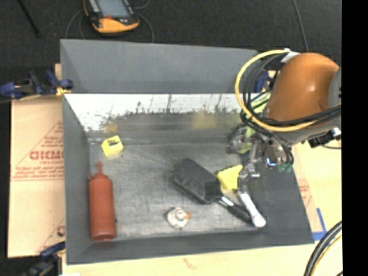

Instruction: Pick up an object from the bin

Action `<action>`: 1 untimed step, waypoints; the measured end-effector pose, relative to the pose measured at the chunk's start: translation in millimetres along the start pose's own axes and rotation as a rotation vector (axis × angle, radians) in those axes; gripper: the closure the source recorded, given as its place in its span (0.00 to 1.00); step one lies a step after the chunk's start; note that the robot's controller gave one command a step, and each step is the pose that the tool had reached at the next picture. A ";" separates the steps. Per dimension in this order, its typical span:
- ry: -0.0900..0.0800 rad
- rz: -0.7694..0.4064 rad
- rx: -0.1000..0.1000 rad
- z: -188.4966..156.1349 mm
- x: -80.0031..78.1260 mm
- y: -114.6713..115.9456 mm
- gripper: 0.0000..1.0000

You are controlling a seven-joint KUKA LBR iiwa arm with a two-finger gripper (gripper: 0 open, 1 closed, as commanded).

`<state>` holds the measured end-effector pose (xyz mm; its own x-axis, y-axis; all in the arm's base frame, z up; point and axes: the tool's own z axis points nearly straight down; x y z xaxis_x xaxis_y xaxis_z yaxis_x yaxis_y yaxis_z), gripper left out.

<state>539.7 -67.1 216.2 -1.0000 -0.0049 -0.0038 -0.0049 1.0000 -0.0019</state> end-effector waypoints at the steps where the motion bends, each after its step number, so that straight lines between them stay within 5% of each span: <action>1: 0.002 -0.074 0.000 1.2 -15.0 14.3 0.00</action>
Offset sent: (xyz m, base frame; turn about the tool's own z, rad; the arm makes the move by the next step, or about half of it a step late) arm 0.0086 0.0271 -0.1462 -0.1372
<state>554.7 -52.7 215.1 -0.9969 -0.0784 -0.0013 -0.0784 0.9969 -0.0019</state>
